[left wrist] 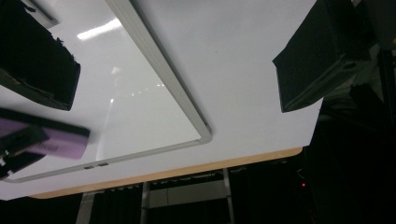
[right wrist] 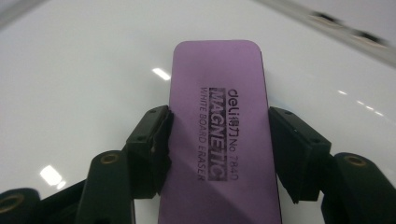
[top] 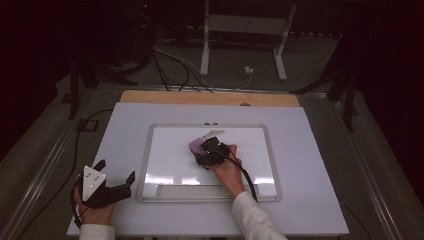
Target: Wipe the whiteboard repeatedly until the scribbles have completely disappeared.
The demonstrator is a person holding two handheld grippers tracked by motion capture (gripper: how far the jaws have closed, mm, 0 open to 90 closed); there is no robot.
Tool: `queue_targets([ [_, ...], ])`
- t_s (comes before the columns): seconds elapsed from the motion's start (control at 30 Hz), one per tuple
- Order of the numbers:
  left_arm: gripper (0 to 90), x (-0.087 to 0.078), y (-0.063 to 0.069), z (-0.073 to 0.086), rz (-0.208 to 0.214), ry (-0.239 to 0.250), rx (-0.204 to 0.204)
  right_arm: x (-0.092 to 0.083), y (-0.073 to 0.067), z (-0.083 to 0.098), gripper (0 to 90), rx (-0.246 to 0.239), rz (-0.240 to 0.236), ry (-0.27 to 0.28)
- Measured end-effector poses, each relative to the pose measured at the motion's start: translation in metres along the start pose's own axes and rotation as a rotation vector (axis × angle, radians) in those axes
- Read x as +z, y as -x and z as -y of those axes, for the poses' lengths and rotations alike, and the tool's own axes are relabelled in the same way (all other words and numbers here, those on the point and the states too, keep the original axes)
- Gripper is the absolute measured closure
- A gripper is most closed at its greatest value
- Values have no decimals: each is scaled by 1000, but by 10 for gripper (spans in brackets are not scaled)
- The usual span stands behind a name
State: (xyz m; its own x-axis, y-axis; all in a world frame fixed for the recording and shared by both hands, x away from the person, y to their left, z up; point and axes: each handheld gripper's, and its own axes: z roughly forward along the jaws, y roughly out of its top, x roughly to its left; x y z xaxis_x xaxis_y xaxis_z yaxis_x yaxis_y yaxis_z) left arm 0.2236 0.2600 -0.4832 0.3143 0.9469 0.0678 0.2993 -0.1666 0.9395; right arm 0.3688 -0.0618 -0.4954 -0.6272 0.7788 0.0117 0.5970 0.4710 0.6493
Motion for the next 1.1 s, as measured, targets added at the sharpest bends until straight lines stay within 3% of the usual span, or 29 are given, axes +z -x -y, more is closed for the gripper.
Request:
queue_targets([
  [0.13, 7, -1, -1, 1, -1, 2, -5, 1, -4, -2, 412, -13, -21, -5],
  [0.2, 7, -1, -1, 1, -3, 4, -5, 2, 1, -2, 412, 7, 12, 2],
  [0.3, 7, -2, -2, 1, -3, 7, -7, 3, 13, -3, 412, 70, 78, 8],
  [0.37, 7, -1, -2, 1, -3, 5, -9, 4, 18, -3, 412, 119, 82, 10],
  [0.43, 7, -1, -2, 0, -2, 2, -5, 4, 14, -3, 412, 95, 82, 13],
  [0.53, 7, 0, -1, 0, 0, 3, -2, 5, 2, -3, 411, 36, 6, 15],
  [0.63, 7, -1, -1, 0, -3, 7, -6, 6, -4, -5, 412, -1, 13, 13],
  [0.7, 7, -3, -2, 0, -4, 7, -9, 6, 0, -5, 412, 14, 66, 14],
  [0.73, 7, -3, -2, 0, -4, 8, -10, 5, 5, -5, 412, 37, 110, 13],
  [0.83, 7, -2, -3, 1, -5, 7, -12, 4, 17, -4, 412, 94, 182, 7],
  [0.87, 7, -2, -2, 1, -4, 7, -11, 4, 19, -4, 412, 118, 178, 3],
  [0.93, 7, -1, -2, 0, -2, 6, -6, 4, 15, -5, 412, 97, 181, 4],
  [0.97, 7, -1, -1, 0, -2, 6, -6, 4, 13, -5, 412, 95, 152, 4],
  [1.0, 7, -1, -1, 0, -1, 5, -5, 5, 10, -4, 412, 80, 81, 8],
  [1.03, 7, -1, -1, 0, 0, 3, -1, 5, 7, -4, 412, 60, 46, 12],
  [1.1, 7, -1, -1, 0, -1, 5, -2, 5, 1, -4, 412, 22, 37, 15],
])
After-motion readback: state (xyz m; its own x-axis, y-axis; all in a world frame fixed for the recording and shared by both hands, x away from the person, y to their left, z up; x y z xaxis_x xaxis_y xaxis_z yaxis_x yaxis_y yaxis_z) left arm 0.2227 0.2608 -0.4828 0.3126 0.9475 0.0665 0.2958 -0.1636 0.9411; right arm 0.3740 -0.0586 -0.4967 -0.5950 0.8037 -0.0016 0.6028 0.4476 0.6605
